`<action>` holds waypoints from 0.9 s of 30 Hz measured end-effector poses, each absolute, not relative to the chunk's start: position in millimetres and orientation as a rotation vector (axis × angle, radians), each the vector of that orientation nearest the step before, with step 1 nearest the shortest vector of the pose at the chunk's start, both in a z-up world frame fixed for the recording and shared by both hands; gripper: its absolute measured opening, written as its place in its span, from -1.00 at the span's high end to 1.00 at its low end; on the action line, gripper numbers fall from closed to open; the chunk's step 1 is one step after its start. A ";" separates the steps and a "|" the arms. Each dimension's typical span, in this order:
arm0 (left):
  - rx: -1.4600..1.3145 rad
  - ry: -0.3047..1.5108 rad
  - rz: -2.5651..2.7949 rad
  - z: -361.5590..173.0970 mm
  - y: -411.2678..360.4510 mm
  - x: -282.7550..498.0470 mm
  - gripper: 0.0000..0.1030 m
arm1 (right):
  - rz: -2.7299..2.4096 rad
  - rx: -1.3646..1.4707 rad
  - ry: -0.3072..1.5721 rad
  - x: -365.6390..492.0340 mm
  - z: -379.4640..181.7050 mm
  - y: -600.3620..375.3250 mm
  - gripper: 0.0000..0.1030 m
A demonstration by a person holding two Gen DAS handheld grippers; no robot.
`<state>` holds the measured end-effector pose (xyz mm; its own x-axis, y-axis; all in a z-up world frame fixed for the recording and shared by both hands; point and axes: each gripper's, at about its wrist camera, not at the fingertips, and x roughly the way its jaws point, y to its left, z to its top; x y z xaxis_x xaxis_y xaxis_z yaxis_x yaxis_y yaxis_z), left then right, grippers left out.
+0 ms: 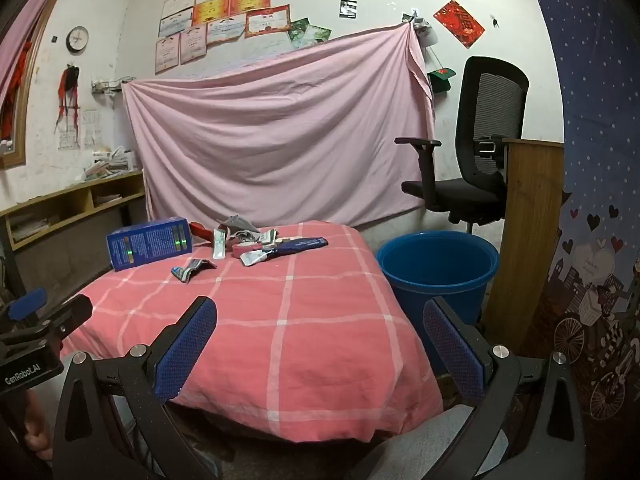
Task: Collect trash
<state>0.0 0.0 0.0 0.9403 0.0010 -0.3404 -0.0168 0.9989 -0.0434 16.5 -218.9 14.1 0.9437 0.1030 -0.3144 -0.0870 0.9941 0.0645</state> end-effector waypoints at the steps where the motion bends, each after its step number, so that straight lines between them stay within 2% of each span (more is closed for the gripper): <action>1: -0.046 0.351 0.007 0.0 0.0 0.1 -0.96 | 0.097 0.050 0.323 16.5 14.1 -218.9 -1.00; 27: -0.035 0.352 0.010 0.8 -1.7 -4.7 -0.96 | 0.097 0.056 0.326 16.3 13.8 -219.6 -1.00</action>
